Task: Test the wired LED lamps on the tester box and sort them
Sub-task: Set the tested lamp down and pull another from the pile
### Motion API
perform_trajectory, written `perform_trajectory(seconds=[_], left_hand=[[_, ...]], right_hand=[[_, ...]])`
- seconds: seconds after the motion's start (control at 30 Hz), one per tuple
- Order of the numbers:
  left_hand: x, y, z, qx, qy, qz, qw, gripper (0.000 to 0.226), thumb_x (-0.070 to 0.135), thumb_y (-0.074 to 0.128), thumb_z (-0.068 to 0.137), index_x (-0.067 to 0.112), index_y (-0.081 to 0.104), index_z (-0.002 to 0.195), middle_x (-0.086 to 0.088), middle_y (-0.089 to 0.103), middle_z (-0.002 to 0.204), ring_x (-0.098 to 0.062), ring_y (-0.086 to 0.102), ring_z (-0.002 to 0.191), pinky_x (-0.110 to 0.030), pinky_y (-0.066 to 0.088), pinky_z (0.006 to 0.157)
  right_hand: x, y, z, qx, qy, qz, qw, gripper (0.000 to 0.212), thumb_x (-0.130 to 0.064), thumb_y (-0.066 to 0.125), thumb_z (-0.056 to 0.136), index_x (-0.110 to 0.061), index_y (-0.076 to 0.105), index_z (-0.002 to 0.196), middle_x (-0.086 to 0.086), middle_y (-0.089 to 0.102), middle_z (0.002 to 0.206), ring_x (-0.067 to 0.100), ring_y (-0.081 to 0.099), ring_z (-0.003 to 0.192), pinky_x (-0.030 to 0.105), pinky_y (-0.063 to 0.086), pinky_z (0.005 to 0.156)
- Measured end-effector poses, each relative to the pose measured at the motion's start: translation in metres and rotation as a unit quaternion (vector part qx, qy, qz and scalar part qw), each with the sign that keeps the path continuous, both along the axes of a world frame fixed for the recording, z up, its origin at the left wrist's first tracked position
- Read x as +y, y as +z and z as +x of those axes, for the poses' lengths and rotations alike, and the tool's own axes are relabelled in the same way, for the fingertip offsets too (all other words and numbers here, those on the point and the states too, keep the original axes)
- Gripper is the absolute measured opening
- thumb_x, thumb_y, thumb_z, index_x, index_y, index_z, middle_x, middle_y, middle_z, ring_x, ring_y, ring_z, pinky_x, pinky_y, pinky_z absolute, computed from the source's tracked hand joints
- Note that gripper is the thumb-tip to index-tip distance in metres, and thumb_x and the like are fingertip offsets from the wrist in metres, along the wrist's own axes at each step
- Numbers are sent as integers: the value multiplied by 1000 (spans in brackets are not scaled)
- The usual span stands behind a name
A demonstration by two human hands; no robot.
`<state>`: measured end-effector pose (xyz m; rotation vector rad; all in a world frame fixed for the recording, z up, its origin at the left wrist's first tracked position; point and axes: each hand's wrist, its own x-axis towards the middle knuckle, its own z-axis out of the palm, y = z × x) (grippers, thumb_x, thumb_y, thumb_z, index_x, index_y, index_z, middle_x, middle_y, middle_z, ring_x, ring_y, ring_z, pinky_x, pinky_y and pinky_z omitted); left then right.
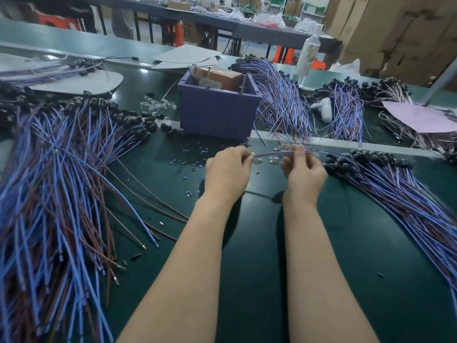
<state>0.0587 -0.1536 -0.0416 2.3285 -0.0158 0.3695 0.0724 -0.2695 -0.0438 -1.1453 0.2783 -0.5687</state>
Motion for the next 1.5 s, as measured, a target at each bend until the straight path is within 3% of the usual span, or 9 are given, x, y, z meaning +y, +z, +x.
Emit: perform_trajectory(seconds=[0.1,0.17,0.3,0.4,0.63,0.93,1.2,1.37,1.5], left_hand=[[9,-3,1,-3,57,1,998,20,27,48,97,22,65,104,1,68,105,-24,58,102,-34,35,93],[11,-3,2,-7,59,-41,997,18,24,50,96,19,66,103,-1,69,102,-25,59,99,-35,42,92],[2,-4,1,-6,4,-105,994,16,20,55,93,14,69,99,-4,71,94,-25,62,93,-35,49,86],[-1,-7,2,-8,-11,-114,993,16,20,57,91,14,70,98,-5,73,92,-24,65,92,-35,50,86],[3,-9,4,10,15,-132,991,12,21,56,92,17,67,91,2,73,78,-18,66,82,-34,52,83],[4,-4,2,25,-16,-178,984,15,21,57,93,22,63,80,12,67,65,-11,65,76,-35,53,86],[5,2,1,42,-11,-191,981,20,22,57,93,25,62,74,13,66,64,-11,64,75,-34,53,86],[6,3,1,59,-7,-203,977,19,23,57,94,23,62,75,13,66,64,-6,61,69,-25,49,73],[6,4,2,72,-4,-210,975,20,23,56,94,22,63,75,12,68,65,-7,61,71,-25,47,74]], right_hand=[[-8,3,1,-14,-58,86,994,22,-13,54,96,-13,59,74,-4,55,56,0,52,43,13,47,49],[-6,3,2,-18,-37,106,994,21,-14,53,96,-14,58,76,-6,57,55,0,53,45,13,48,50],[13,-2,3,9,95,18,995,19,-9,52,96,-13,57,78,1,57,70,5,55,59,14,52,60],[20,-6,2,20,141,-44,989,19,-6,51,95,-10,58,79,2,57,69,3,56,56,13,51,59],[17,-10,5,14,66,-52,996,19,-6,54,94,-11,59,77,1,57,67,-1,56,50,13,50,58],[17,-9,6,16,57,-2,998,19,-5,55,94,-11,59,77,1,57,67,-1,57,49,11,49,55],[19,-6,4,20,54,16,998,16,-4,54,94,-8,58,79,2,57,67,-1,57,47,11,49,55],[20,-6,1,27,61,24,997,15,-4,54,94,-6,59,80,3,59,68,3,59,52,12,50,56],[20,-6,1,28,64,24,997,18,-4,54,94,-7,58,77,4,59,68,3,59,53,12,50,56]])
